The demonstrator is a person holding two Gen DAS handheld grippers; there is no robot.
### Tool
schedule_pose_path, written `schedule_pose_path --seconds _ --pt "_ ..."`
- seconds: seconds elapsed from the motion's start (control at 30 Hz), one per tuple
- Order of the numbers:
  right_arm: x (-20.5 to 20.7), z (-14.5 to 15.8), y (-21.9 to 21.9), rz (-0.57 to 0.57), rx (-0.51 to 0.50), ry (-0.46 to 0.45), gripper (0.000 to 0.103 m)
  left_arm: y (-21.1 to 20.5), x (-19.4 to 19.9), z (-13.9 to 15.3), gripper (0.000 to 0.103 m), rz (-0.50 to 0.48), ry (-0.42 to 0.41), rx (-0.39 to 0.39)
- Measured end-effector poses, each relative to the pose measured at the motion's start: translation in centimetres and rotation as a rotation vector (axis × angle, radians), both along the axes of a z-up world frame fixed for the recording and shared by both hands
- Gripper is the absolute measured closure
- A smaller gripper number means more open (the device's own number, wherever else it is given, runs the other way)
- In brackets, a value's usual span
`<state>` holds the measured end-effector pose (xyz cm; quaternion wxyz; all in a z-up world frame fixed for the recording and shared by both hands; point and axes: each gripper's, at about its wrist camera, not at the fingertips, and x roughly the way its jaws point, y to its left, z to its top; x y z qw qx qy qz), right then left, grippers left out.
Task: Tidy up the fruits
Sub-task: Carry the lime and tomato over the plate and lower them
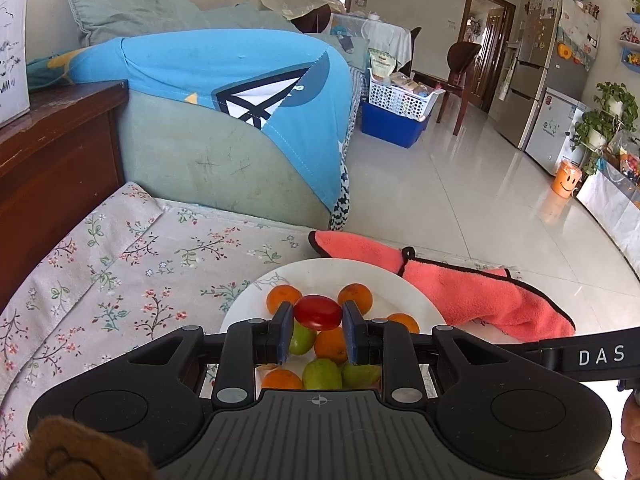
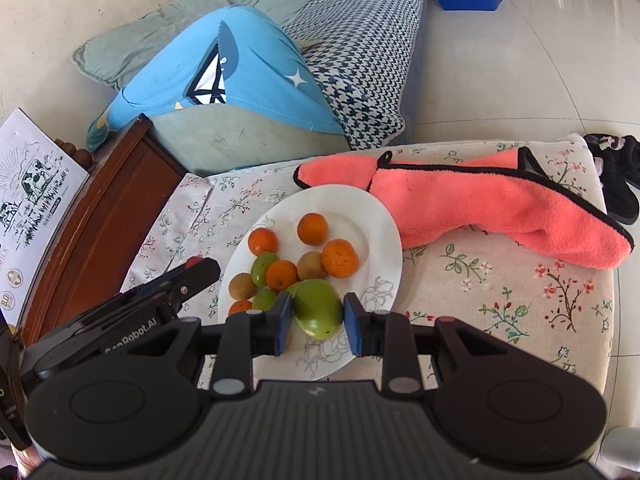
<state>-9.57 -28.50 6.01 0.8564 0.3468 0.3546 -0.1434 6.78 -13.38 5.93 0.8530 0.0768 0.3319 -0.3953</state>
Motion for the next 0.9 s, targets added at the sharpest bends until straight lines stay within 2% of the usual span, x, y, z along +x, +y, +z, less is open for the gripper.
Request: schedule_pose_path --seconds 0.27,0.7,0.8,0.9 --pt "1.2 -1.6 -0.5 -0.020 0.018 0.036 0.075 -1.6 2.7 -1.8 0.079 0.030 0.047 0.011" --pt "2.8 -3.4 -1.3 -0.087 0.031 0.069 0.074 -3.7 3.8 -3.3 0.079 0.031 0.086 0.037" --pt "2.9 -3.5 -1.3 -0.100 0.051 0.061 0.072 -3.5 3.7 -3.0 0.077 0.035 0.084 0.030" --pt "2.9 -3.1 -1.2 -0.092 0.057 0.042 0.072 -3.3 3.5 -2.3 0.068 0.046 0.080 0.010"
